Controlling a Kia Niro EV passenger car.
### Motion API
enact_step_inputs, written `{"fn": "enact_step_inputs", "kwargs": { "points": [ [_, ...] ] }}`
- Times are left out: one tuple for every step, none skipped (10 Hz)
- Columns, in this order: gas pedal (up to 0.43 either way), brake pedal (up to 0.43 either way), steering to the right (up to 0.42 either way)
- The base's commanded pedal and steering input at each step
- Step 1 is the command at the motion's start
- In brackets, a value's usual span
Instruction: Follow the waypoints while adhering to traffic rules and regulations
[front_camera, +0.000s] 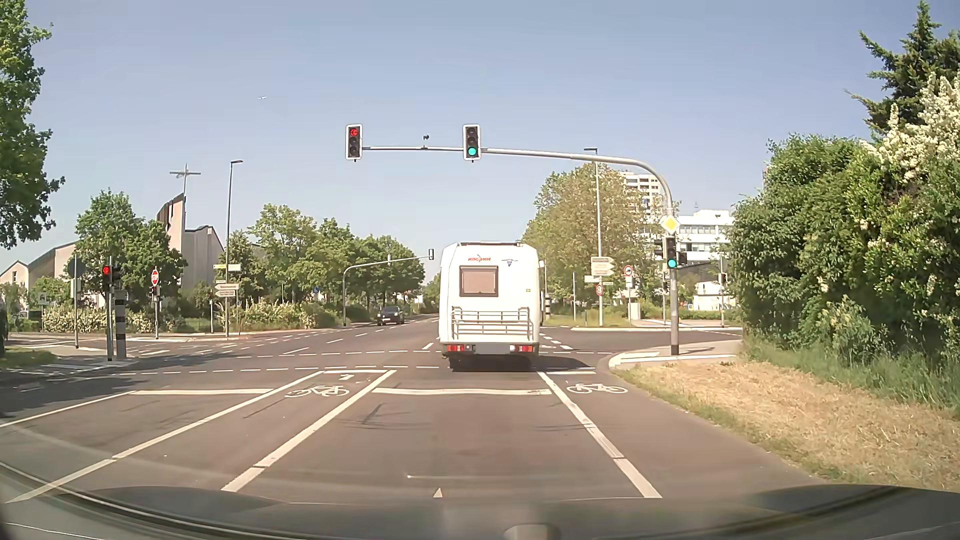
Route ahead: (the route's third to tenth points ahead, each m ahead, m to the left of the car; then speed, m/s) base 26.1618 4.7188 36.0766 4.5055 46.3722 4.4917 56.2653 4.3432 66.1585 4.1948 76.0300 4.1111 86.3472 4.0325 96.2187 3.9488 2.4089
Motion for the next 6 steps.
{"fn": "enact_step_inputs", "kwargs": {
  "points": [
    [0.268,0.0,0.003],
    [0.268,0.0,0.003],
    [0.268,0.0,0.002],
    [0.268,0.0,0.002],
    [0.268,0.0,0.002],
    [0.268,0.0,0.002]
  ]
}}
